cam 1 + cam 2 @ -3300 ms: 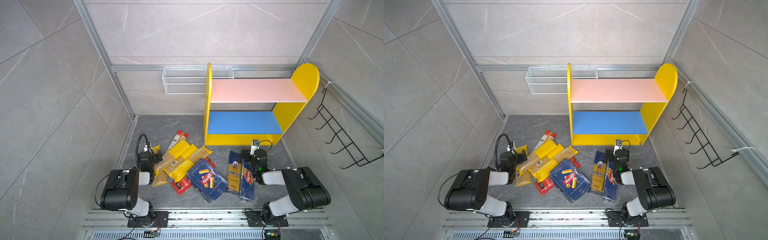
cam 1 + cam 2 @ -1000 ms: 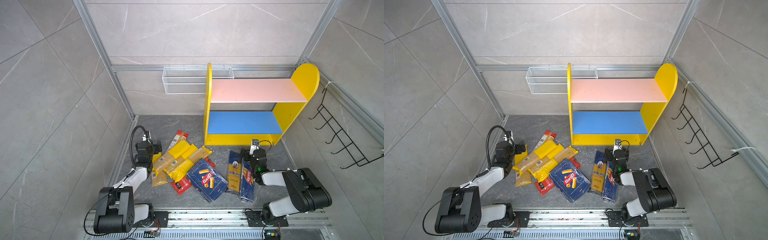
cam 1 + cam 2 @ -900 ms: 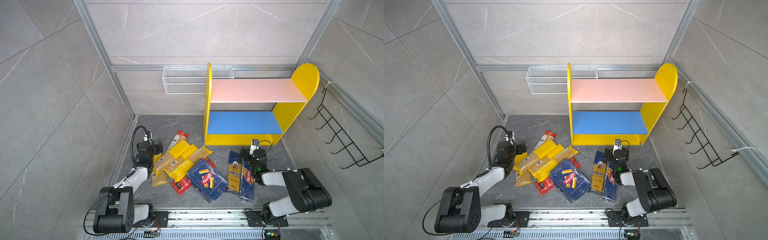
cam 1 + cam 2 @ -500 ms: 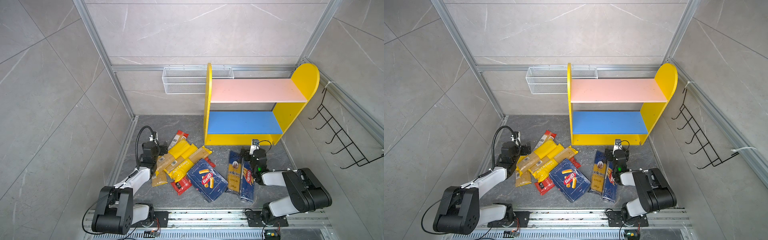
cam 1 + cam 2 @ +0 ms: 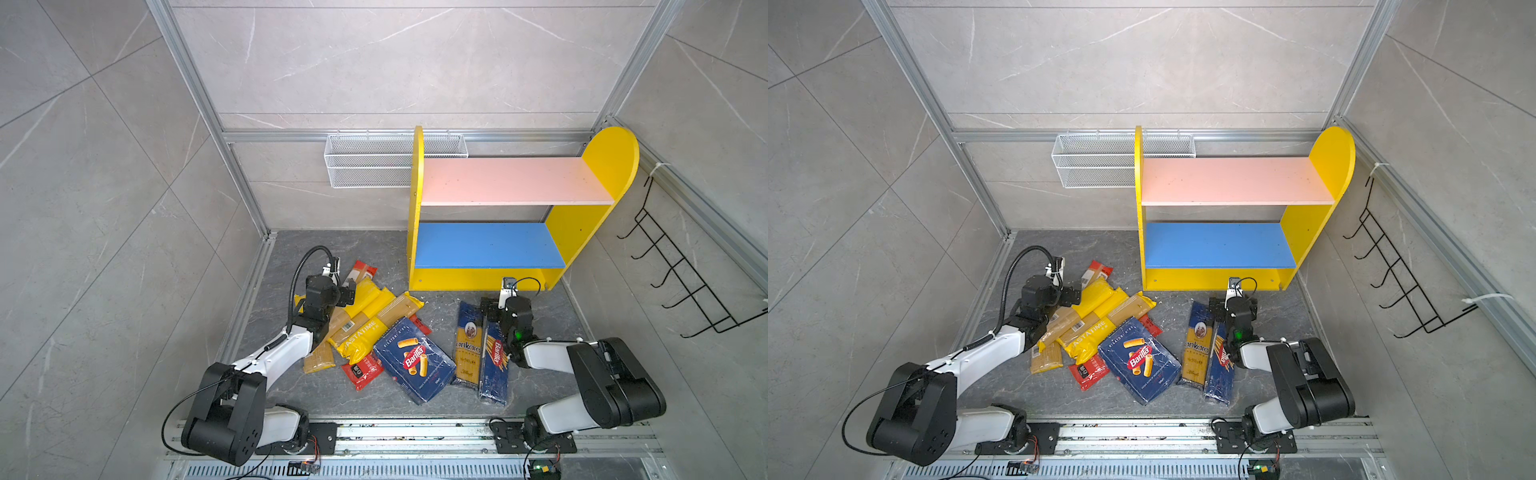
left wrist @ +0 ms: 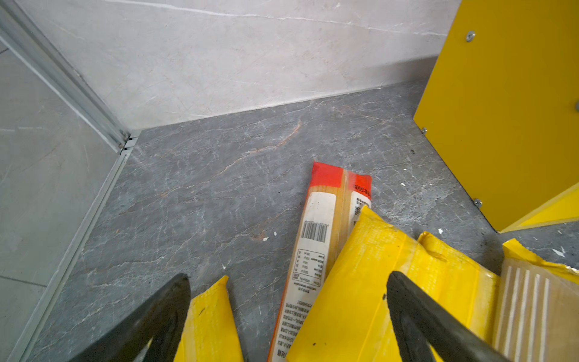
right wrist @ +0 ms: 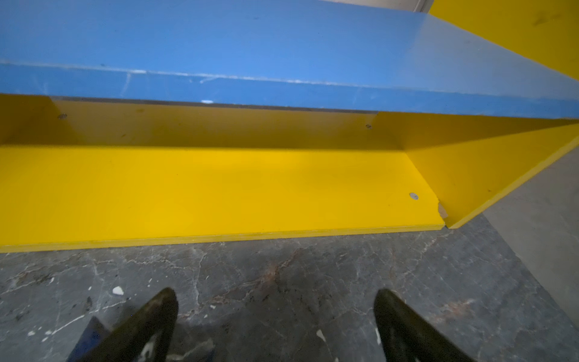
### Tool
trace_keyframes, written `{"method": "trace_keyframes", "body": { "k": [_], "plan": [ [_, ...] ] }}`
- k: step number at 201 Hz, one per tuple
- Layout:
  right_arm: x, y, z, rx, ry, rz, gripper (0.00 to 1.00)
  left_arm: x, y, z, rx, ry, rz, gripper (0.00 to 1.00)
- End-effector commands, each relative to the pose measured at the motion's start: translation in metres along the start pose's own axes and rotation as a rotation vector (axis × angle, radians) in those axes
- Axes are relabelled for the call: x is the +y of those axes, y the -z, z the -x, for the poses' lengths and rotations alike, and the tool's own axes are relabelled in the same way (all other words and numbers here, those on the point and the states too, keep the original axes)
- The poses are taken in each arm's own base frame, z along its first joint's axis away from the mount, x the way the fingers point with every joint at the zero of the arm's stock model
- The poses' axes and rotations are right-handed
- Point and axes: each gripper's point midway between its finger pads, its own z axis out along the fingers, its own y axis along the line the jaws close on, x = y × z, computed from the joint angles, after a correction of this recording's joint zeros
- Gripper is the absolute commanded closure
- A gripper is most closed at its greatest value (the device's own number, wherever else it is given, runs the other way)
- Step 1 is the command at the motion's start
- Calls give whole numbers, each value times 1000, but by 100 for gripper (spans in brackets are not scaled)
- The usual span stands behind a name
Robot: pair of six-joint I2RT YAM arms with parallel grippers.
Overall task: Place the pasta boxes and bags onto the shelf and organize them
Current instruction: 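Move both grippers toward the blue Barilla Rigatoni box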
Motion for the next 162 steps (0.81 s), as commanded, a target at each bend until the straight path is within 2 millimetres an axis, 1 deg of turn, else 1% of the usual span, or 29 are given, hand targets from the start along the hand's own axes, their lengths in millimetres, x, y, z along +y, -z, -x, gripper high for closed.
{"method": "trace_keyframes", "body": {
  "k": [1,16,42,57,66,74,77,78,83,84,85,86,88,92,110,127,148,162],
  "plan": [
    [8,5,41,16,36,43,0,-7,-2,17,-24,-43,3,1],
    [9,13,57,2,11,53,0,-19,-2,22,-26,-50,-21,1],
    [8,30,69,30,-5,0,0,-41,5,30,-27,-88,-39,1],
    [8,41,75,46,-7,-45,0,-51,13,36,-33,-60,-57,1],
    [2,50,82,44,-64,-107,0,-61,20,38,-37,-31,-85,1],
    [-7,58,84,80,-133,-156,0,-70,26,40,-44,-8,-109,1],
    [-10,60,79,112,-148,-172,1,-72,28,41,-47,4,-115,1],
    [-10,62,85,109,-159,-173,1,-74,29,41,-48,9,-117,1],
    [-10,66,82,163,-167,-173,0,-79,33,42,-49,32,-130,1],
    [-9,65,77,185,-160,-170,0,-80,34,42,-49,36,-132,1],
    [-8,66,76,195,-159,-168,0,-81,34,42,-49,39,-134,1],
    [-7,67,81,192,-165,-160,0,-82,35,42,-48,44,-138,1],
    [-7,68,76,221,-156,-158,0,-85,37,43,-49,50,-146,1],
    [-4,70,74,253,-147,-152,0,-90,40,43,-48,62,-160,1],
    [-4,87,66,313,-127,-215,1,-117,55,44,-37,95,-218,1],
    [-1,107,52,374,-127,-211,0,-144,71,44,-25,80,-261,1],
    [5,131,22,486,-175,-167,0,-175,92,42,-2,74,-346,1],
    [5,146,2,551,-201,-154,0,-190,103,39,19,89,-394,1]
  ]
}}
